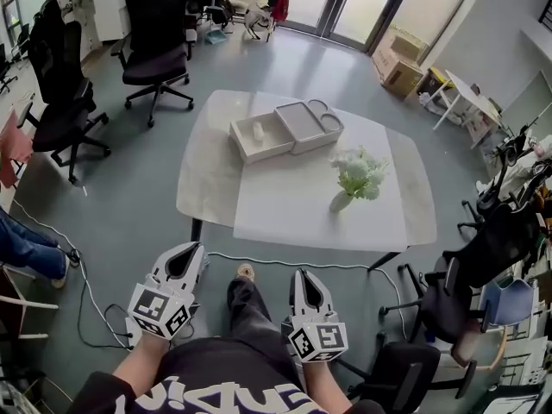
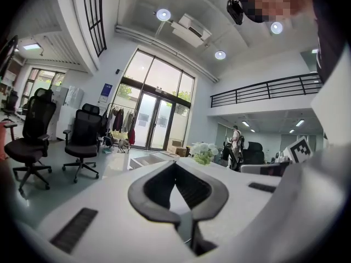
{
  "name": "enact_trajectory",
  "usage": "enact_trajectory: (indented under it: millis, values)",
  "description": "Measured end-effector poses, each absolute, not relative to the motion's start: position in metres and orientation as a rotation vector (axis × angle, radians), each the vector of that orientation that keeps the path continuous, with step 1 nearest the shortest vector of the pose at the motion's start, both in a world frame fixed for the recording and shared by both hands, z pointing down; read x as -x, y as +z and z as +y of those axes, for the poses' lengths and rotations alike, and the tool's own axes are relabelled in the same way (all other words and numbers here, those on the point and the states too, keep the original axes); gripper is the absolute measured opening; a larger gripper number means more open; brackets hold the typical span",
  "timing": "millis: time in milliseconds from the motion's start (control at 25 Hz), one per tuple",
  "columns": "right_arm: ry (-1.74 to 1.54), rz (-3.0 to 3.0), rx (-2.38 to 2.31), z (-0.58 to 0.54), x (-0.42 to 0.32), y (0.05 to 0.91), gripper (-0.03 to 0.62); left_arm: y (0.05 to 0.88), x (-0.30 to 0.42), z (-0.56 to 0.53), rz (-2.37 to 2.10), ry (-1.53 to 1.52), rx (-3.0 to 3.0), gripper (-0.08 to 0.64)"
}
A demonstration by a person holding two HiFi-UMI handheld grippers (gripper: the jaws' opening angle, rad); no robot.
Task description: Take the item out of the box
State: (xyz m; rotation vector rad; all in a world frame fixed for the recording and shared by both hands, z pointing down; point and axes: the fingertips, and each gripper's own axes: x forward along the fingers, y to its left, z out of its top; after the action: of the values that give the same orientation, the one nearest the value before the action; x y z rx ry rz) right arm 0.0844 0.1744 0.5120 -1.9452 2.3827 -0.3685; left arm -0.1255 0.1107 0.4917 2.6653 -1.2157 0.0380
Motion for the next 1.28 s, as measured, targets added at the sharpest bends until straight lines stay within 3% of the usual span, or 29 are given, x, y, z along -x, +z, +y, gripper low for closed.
enact_trajectory:
  millis: [720,1280]
  values:
    - [-0.434,2.432,1.862,-0.046,-0.151,0.486,0.023,0.467,0.065,-0.095,-1.296,0.062,-2.602,0.009]
    - [-0.43,2.397,1.854,-0.116,-0.147,0.473,0.023,0.457,0.056,-0.169,-1.244,0.057,-2.623,0.009]
